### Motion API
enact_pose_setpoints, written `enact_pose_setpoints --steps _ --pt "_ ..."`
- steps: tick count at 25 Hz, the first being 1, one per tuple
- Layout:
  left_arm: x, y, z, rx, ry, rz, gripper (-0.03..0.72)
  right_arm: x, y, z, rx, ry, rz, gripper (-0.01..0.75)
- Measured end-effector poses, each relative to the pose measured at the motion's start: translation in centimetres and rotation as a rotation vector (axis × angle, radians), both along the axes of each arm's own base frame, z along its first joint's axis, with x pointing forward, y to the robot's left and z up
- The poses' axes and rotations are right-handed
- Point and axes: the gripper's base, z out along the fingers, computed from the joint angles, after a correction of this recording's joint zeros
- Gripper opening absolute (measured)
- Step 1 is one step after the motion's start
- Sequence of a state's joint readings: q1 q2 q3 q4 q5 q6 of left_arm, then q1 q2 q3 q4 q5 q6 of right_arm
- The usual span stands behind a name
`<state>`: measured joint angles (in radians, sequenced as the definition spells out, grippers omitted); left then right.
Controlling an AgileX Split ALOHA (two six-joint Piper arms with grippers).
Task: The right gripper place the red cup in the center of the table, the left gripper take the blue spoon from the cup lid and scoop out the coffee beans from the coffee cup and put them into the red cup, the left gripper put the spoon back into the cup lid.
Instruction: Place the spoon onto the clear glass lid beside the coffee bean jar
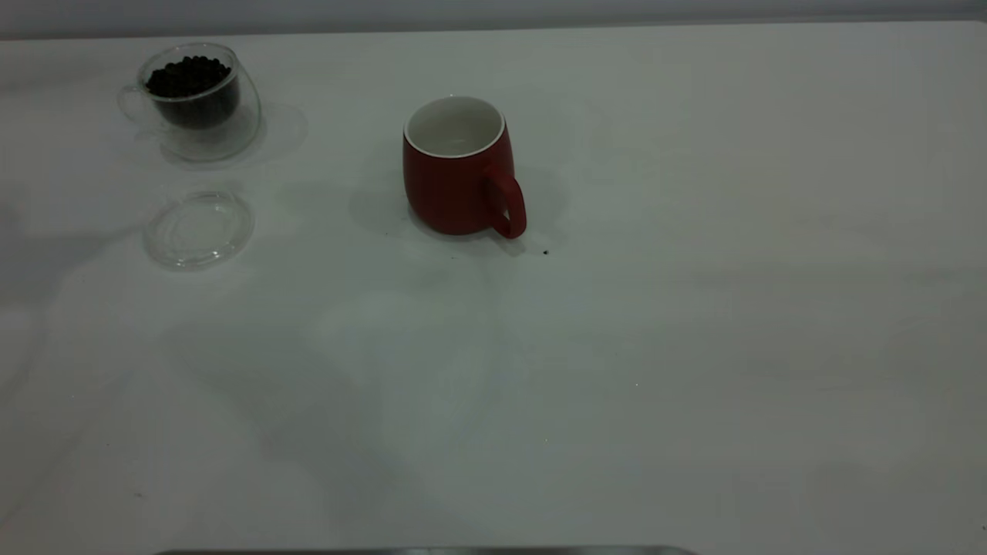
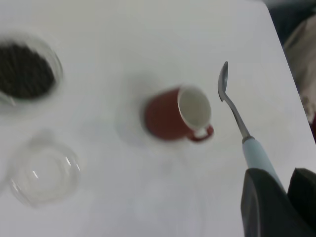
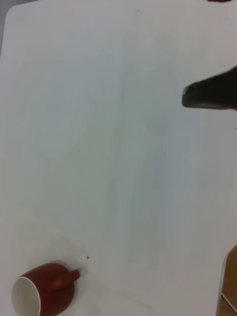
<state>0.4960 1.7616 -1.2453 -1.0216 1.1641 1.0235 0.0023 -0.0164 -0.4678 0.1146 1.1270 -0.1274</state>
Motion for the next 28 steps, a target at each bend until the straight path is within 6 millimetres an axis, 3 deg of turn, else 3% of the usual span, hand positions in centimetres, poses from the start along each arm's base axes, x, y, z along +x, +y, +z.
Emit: enact_pose_setpoints --steps 5,10,14,19,28 --pt "-3.2 -0.9 -5.5 -0.082 0.119 -0.019 0.126 0.0 0.0 0.0 0.000 0.000 0.000 0.466" --pt "-5.5 0.8 -10.5 -0.211 0.136 0.169 0.126 0.0 0.0 0.0 0.000 0.000 0.000 0.466" --pt "-6.1 2.7 -14.4 -0.288 0.207 0.267 0.126 0.0 0.0 0.0 0.000 0.000 0.000 0.466" --pt "-6.3 3.3 -18.9 -0.319 0.272 0.320 0.126 0.0 0.0 0.0 0.000 0.000 0.000 0.466" --pt "-5.9 3.5 -24.0 -0.366 0.253 0.464 0.126 0.0 0.0 0.0 0.000 0.000 0.000 0.466"
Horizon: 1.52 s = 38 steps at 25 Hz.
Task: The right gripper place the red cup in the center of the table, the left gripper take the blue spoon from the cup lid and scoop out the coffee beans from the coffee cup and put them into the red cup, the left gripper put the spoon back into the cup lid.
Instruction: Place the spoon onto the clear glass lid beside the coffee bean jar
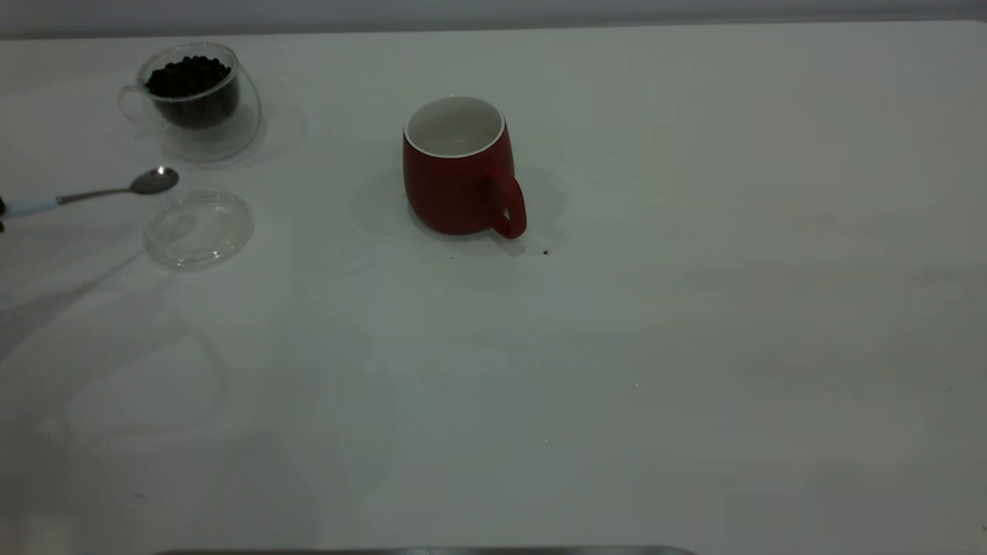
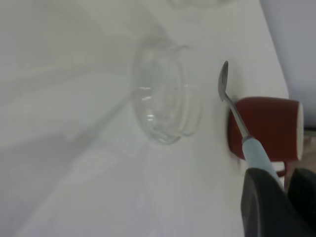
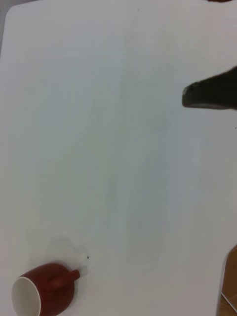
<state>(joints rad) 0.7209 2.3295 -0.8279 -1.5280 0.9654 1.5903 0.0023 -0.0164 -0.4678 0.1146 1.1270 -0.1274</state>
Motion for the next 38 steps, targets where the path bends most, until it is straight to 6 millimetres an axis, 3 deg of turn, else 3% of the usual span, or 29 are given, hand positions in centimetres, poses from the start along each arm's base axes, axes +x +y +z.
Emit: enact_pose_setpoints --steps 6,11,19,29,38 --pt "-0.2 -0.2 -3.0 -0.034 0.046 0.014 0.126 0.0 0.0 0.0 0.000 0.000 0.000 0.466" --pt "-0.3 -0.3 -4.2 -0.046 0.057 0.031 0.126 0.0 0.0 0.0 0.000 0.000 0.000 0.466" --pt "-0.2 -0.2 -4.3 -0.042 0.050 0.047 0.126 0.0 0.0 0.0 0.000 0.000 0.000 0.466" --pt "1.4 -2.2 -4.3 -0.029 0.033 0.036 0.126 0.0 0.0 0.0 0.000 0.000 0.000 0.466" --pt "1.5 -2.2 -4.3 -0.017 0.019 0.039 0.126 0.0 0.0 0.0 0.000 0.000 0.000 0.466"
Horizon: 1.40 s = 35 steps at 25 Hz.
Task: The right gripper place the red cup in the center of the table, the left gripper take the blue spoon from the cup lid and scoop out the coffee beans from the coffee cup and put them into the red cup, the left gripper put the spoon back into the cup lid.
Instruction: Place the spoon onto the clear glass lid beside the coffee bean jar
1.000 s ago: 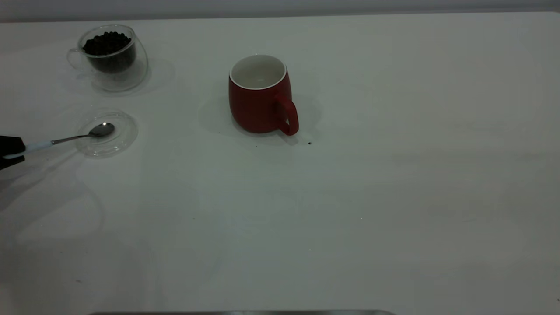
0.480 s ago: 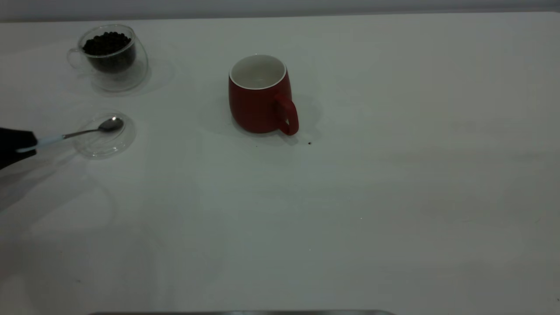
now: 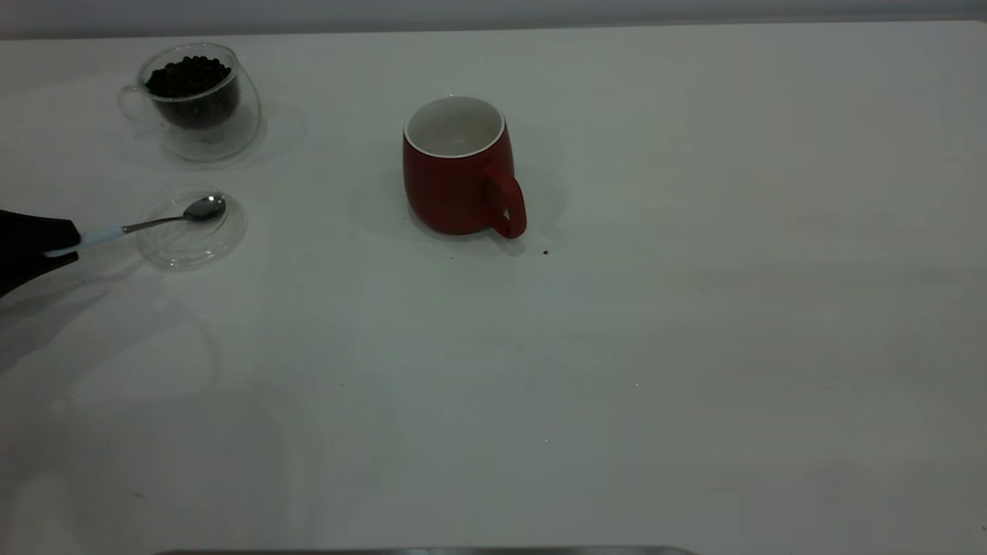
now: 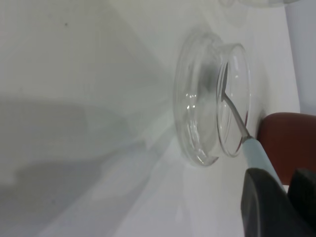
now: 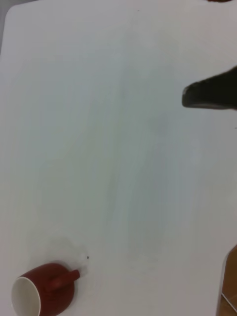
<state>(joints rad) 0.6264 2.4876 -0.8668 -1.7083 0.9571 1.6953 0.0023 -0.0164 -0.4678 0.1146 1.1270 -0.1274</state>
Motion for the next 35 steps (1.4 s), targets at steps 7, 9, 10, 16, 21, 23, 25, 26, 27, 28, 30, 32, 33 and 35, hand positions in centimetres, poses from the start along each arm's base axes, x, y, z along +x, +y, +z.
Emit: enact_pose_setpoints --steps 7,9,10,16,21,23,25,26,27,28,30,32,33,35 --pt "0.0 0.0 0.0 0.000 0.000 0.001 0.126 0.0 0.0 0.0 0.000 0.000 0.000 0.466" --pt "0.0 0.0 0.0 0.000 0.000 0.001 0.131 0.0 0.0 0.0 0.000 0.000 0.000 0.466" --pt "0.0 0.0 0.0 0.000 0.000 0.001 0.139 0.0 0.0 0.0 0.000 0.000 0.000 0.466" --pt "0.1 -0.1 0.2 -0.023 -0.008 0.005 0.293 0.0 0.0 0.0 0.000 0.000 0.000 0.466" --pt "0.2 -0.2 0.6 -0.068 -0.031 0.009 0.405 0.0 0.0 0.0 0.000 0.000 0.000 0.466" --pt "0.2 -0.3 0.8 -0.089 -0.049 0.008 0.422 0.0 0.0 0.0 0.000 0.000 0.000 0.466" --pt "0.3 -0.4 1.0 -0.109 -0.067 0.006 0.425 0.0 0.0 0.0 0.000 0.000 0.000 0.466" --pt "0.3 -0.4 1.2 -0.119 -0.076 0.006 0.425 0.0 0.0 0.0 0.000 0.000 0.000 0.466" --pt "0.3 -0.4 1.2 -0.126 -0.083 0.005 0.425 0.0 0.0 0.0 0.000 0.000 0.000 0.466" --pt "0.3 -0.4 1.3 -0.133 -0.089 0.005 0.425 0.0 0.0 0.0 0.000 0.000 0.000 0.466" --pt "0.3 -0.4 1.4 -0.136 -0.093 0.004 0.425 0.0 0.0 0.0 0.000 0.000 0.000 0.466" --pt "0.3 -0.4 1.3 -0.134 -0.090 0.004 0.425 0.0 0.0 0.0 0.000 0.000 0.000 0.466" --pt "0.3 -0.4 1.3 -0.132 -0.088 0.004 0.425 0.0 0.0 0.0 0.000 0.000 0.000 0.466" --pt "0.3 -0.4 1.2 -0.121 -0.076 -0.003 0.425 0.0 0.0 0.0 0.000 0.000 0.000 0.466"
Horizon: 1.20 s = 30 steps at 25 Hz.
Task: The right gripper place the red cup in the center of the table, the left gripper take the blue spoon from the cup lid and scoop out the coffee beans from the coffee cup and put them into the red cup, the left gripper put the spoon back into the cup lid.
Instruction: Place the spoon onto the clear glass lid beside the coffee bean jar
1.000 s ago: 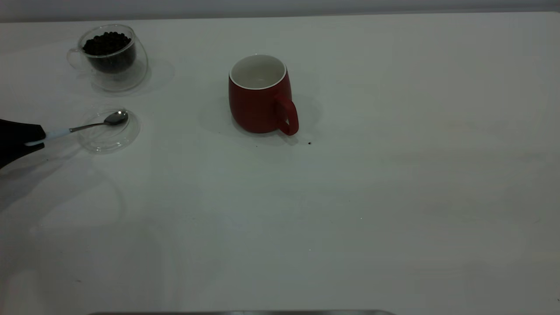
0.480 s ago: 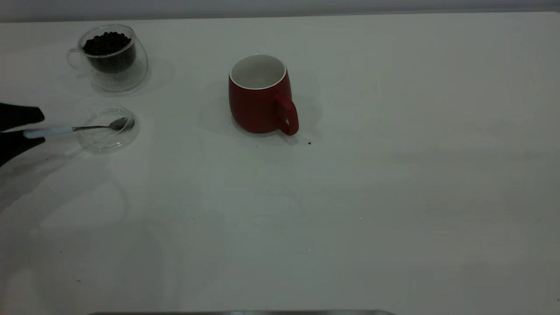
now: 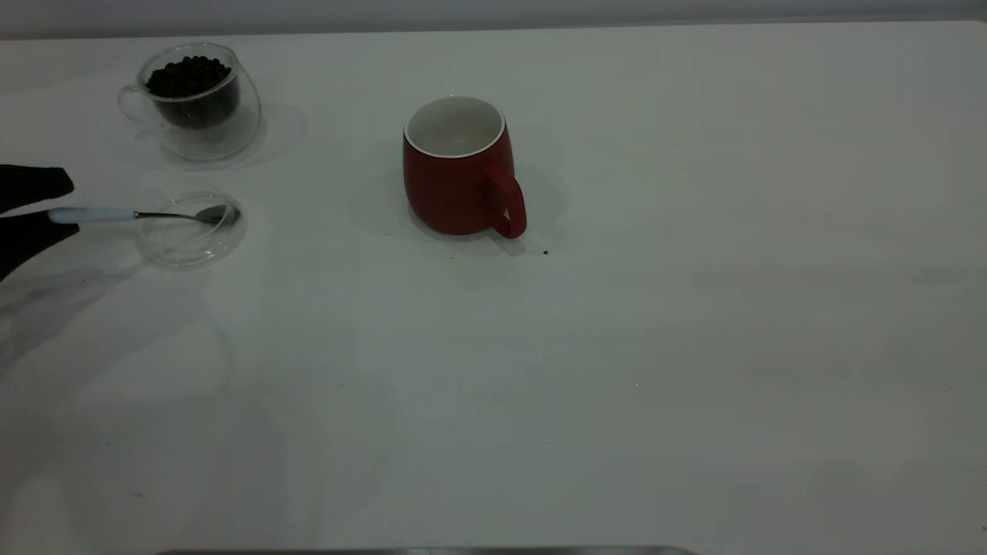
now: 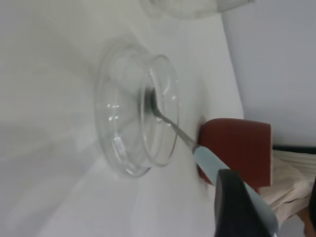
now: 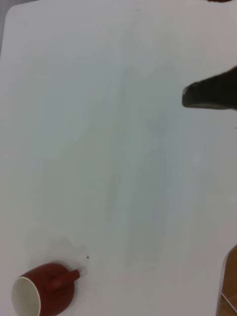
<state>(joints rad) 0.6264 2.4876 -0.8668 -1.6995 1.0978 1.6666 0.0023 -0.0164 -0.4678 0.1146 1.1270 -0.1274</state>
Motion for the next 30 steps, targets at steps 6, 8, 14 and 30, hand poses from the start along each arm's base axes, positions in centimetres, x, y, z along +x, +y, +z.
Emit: enact_pose_setpoints --steps 6,8,14,30 --pt "-0.4 0.2 -0.9 0.075 0.085 -0.010 0.432 0.0 0.0 0.0 0.000 0.000 0.000 0.466" --pt "-0.4 0.2 -1.1 0.087 0.096 -0.013 0.456 0.0 0.0 0.0 0.000 0.000 0.000 0.466" --pt "-0.5 0.2 -1.1 0.094 0.100 -0.024 0.579 0.0 0.0 0.0 0.000 0.000 0.000 0.466" --pt "-0.5 1.3 -1.3 0.114 0.122 0.062 0.585 0.0 0.0 0.0 0.000 0.000 0.000 0.466"
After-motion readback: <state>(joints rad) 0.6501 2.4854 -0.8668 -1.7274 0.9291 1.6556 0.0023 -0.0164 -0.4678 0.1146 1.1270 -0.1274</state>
